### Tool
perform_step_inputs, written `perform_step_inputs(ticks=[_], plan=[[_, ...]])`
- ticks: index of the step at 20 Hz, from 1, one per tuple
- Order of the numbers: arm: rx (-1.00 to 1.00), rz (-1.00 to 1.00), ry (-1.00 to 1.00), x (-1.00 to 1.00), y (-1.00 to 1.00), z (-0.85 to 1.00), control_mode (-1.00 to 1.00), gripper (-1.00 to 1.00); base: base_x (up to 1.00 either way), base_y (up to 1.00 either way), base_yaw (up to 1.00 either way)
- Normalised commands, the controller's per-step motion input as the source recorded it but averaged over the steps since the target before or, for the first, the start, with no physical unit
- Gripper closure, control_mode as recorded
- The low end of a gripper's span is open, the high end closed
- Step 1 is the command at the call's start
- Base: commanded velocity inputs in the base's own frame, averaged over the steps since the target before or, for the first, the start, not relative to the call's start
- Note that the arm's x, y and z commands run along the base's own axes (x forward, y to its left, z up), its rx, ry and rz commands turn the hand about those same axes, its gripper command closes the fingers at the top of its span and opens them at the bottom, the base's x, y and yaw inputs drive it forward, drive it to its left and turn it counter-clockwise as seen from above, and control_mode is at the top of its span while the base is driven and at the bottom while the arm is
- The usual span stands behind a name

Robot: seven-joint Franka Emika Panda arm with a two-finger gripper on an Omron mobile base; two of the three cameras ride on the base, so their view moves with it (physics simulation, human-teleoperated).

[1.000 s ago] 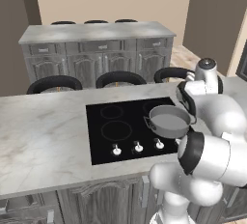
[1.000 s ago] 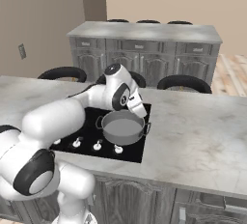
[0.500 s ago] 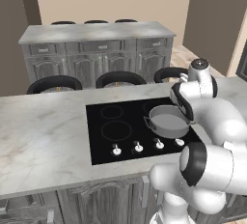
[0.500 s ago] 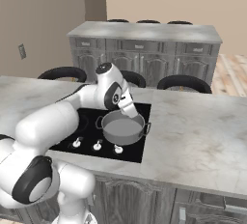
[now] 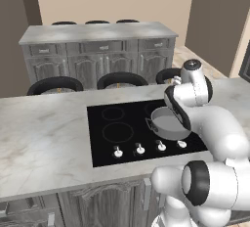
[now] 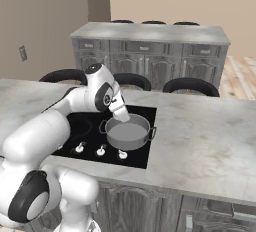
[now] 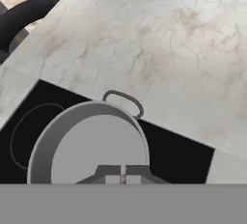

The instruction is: Turn on the burner for the pot on the stove. Wait thirty seconds for the pot to heat up. Then add the garlic to the pot.

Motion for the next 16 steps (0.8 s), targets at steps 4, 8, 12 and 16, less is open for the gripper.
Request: perform_step_inputs(ticks=[4,8,12,16], plan=[[0.06,0.0,0.0,-0.02,0.0,-0.18,-1.0,1.0,0.0,0.0,0.0],[0.0,0.0,0.0,0.0,0.0,-0.13,-1.0,1.0,0.0,0.0,0.0],[0.0,0.0,0.0,0.0,0.08,-0.06,-1.0,1.0,0.0,0.0,0.0],[0.0,0.0,0.0,0.0,0.14,-0.03,-1.0,1.0,0.0,0.0,0.0]])
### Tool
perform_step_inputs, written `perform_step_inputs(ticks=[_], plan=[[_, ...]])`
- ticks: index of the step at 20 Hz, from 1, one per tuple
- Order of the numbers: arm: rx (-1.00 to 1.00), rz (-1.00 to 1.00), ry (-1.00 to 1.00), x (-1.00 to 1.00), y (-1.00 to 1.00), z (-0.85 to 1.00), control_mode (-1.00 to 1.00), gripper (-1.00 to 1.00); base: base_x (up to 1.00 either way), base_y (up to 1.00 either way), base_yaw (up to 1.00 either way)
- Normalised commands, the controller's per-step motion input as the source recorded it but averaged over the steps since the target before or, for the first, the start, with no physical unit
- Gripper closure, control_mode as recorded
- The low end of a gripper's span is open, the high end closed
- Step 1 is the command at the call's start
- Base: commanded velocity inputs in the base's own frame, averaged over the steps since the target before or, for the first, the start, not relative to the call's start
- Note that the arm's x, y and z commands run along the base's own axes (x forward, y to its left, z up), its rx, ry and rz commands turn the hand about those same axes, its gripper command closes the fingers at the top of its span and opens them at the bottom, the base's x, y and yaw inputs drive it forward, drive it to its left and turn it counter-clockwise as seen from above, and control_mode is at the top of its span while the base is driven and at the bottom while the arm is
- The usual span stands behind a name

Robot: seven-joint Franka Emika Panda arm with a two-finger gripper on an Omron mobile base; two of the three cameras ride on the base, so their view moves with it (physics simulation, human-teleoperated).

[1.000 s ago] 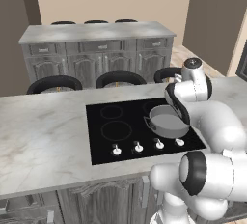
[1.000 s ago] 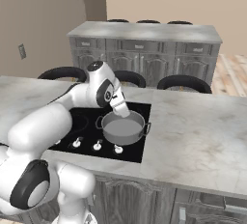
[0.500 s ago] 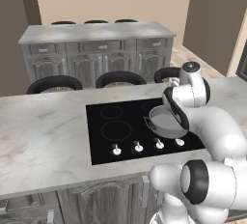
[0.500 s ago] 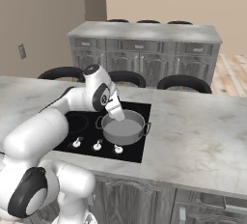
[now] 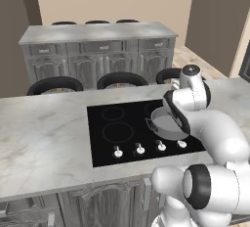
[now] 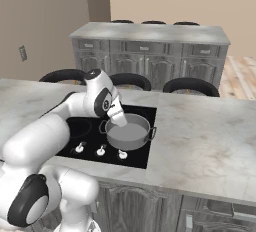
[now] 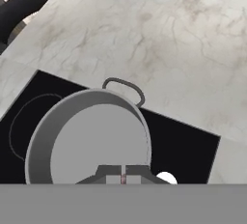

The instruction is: Turn on the burner for the pot on the stove. Wait thirty seconds for the pot to heat up. Then add the garlic to the pot.

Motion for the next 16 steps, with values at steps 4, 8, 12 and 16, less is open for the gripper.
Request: perform_step_inputs(ticks=[4,8,12,16], plan=[[0.0,-0.01,0.06,0.0,0.1,-0.01,-1.0,1.0,0.0,0.0,0.0],[0.0,0.0,0.12,0.0,0.0,-0.01,-1.0,1.0,0.0,0.0,0.0],[0.03,0.0,0.09,0.0,0.0,-0.09,-1.0,1.0,0.0,0.0,0.0],[0.05,0.0,0.03,0.0,0.0,-0.28,-1.0,1.0,0.0,0.0,0.0]])
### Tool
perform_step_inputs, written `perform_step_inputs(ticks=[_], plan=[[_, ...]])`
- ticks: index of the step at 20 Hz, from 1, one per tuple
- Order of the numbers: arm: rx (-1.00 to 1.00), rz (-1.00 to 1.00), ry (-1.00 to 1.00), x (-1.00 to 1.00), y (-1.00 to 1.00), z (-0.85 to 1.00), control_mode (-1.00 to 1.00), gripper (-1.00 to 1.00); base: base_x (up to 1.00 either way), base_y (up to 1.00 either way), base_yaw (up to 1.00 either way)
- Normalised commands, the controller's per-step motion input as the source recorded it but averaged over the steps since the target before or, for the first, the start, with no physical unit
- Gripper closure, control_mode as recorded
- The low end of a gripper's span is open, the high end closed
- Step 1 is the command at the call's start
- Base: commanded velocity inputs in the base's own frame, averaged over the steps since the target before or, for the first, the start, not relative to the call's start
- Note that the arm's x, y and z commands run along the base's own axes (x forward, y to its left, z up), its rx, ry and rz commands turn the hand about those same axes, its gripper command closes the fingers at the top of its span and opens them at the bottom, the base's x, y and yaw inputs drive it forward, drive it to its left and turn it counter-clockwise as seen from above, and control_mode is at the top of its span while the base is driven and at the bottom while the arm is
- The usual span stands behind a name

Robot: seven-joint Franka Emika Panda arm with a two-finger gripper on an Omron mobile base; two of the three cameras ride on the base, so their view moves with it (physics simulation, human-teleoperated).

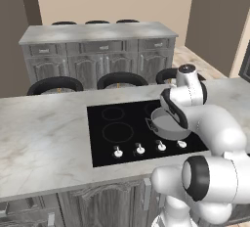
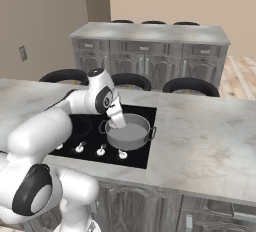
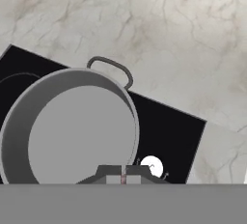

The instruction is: Turn on the burner for the pot on the stove. Wait thirty seconds for the pot to heat up. Then add the garlic to the pot.

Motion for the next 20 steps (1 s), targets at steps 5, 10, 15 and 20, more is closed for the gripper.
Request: perform_step_inputs(ticks=[5,10,15,20], plan=[[0.07,-0.02,0.0,0.0,0.0,-0.38,-1.0,1.0,0.0,0.0,0.0],[0.04,-0.03,0.0,0.0,0.0,-0.31,-1.0,1.0,0.0,0.0,0.0],[0.03,-0.04,0.0,0.0,0.0,-0.32,-1.0,1.0,0.0,0.0,0.0],[0.02,-0.03,0.0,0.0,0.0,-0.25,-1.0,1.0,0.0,0.0,0.0]])
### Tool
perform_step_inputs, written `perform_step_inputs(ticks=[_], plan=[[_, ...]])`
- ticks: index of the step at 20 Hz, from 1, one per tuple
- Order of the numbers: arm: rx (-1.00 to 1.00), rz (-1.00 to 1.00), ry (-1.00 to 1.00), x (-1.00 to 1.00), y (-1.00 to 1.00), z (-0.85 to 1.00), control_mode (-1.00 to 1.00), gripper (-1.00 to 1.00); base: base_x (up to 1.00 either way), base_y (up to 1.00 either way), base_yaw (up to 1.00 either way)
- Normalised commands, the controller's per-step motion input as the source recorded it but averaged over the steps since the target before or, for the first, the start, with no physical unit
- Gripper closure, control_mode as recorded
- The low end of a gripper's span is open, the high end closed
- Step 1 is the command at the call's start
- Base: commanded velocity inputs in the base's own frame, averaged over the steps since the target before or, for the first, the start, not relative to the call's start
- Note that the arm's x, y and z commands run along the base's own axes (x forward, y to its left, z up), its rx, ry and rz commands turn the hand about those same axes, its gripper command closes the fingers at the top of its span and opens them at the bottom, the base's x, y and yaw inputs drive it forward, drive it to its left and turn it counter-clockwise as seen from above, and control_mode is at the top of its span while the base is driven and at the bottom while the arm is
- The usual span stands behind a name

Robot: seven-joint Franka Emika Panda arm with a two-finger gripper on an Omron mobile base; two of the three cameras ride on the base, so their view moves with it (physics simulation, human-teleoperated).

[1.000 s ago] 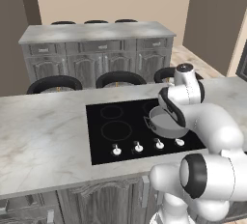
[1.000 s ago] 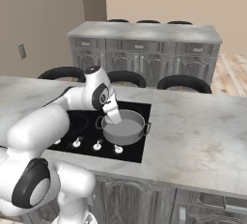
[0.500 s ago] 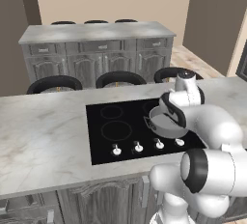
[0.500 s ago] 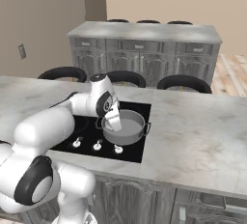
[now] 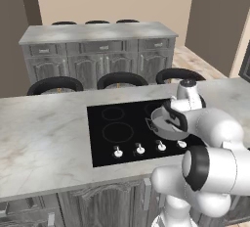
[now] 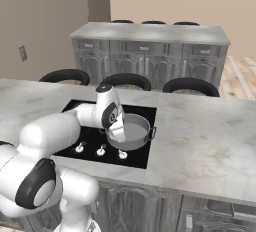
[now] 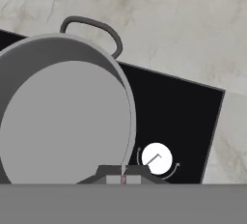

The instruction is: Turn on the burner for the pot on the stove. Wait thirty seconds for the pot to heat up. Then add the garlic to the pot.

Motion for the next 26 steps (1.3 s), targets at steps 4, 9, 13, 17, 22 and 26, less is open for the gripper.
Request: perform_step_inputs(ticks=[4,9,13,17,22,26], plan=[[0.0,-0.03,0.0,0.0,0.0,-0.15,-1.0,1.0,0.0,0.0,0.0],[0.01,-0.03,0.0,0.0,-0.06,0.04,-1.0,1.0,0.0,0.0,0.0],[0.03,-0.05,0.0,-0.01,-0.18,0.41,-1.0,1.0,0.0,0.0,0.0],[0.01,-0.05,0.0,0.0,-0.1,0.49,-1.0,1.0,0.0,0.0,0.0],[0.0,-0.06,-0.07,0.25,0.03,0.01,-1.0,1.0,0.0,0.0,0.0],[0.0,-0.06,-0.12,0.22,0.03,0.0,-1.0,1.0,0.0,0.0,0.0]])
